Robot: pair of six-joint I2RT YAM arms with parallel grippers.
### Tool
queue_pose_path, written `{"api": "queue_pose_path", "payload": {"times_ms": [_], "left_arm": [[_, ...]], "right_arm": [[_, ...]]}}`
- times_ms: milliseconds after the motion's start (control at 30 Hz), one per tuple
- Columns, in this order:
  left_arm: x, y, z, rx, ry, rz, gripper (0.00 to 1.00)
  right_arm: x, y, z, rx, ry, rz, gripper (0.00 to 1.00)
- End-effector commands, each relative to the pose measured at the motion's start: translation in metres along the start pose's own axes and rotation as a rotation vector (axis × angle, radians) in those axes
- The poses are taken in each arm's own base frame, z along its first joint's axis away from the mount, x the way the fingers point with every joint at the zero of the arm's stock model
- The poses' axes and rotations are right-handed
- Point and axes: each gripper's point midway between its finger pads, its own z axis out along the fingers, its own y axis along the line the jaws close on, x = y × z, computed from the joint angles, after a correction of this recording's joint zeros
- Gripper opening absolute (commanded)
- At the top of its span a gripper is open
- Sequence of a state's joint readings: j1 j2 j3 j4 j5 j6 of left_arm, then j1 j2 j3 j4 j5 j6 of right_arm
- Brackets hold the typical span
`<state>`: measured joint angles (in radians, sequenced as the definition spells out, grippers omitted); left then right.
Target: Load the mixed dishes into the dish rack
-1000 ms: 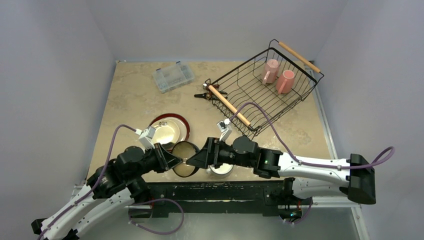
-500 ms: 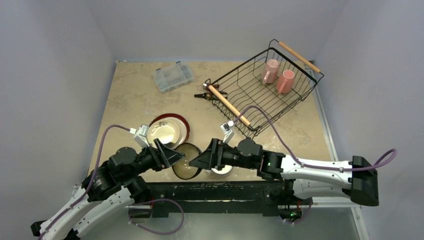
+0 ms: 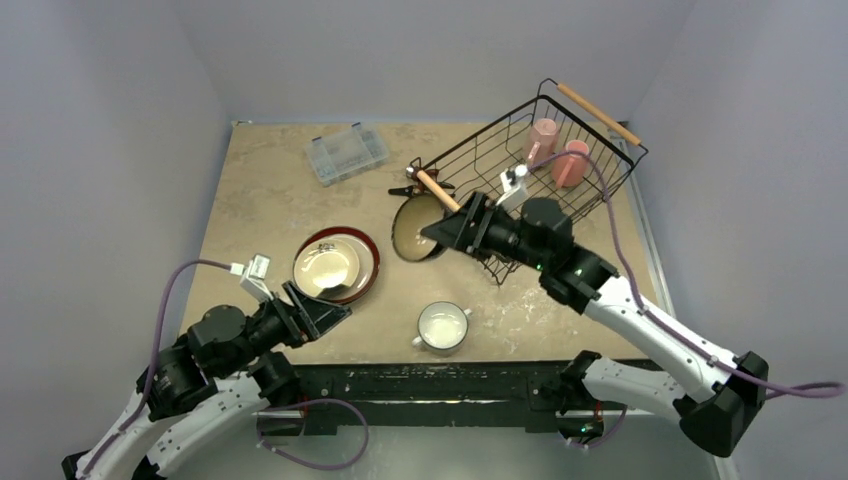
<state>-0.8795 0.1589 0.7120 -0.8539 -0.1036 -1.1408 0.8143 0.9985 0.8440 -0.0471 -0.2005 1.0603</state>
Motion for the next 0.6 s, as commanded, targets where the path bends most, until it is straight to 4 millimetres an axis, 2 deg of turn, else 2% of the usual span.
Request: {"api": "queue_pose_path", "payload": {"times_ms": [0, 200, 300, 367, 567], "left_arm": [[-0.005, 0.002, -0.012, -0.003, -0.022, 0.005, 0.77], [-0.005, 0.007, -0.02, 0.001, -0.038, -0.013, 0.77], [-0.004, 0.009, -0.024, 0.004, -0.038, -0.016, 0.77], [-0.004, 0.01, -0.025, 0.007, -0.038, -0.018, 0.78], [-0.002, 0.012, -0.027, 0.007, -0.034, -0.017, 0.78]], "right_arm": [[-0.084, 0.055, -0.025, -0.072, -0.151, -0.176, 0.0], [-0.168, 0.024, -0.023, 0.092, -0.272, -0.226, 0.0], [-0.206, -0.008, -0.017, 0.24, -0.303, -0.253, 0.0], [-0.232, -0.022, -0.015, 0.35, -0.341, -0.305, 0.0], [-0.279, -0.089, -0.013, 0.702, -0.41, -0.429, 0.0]]}}
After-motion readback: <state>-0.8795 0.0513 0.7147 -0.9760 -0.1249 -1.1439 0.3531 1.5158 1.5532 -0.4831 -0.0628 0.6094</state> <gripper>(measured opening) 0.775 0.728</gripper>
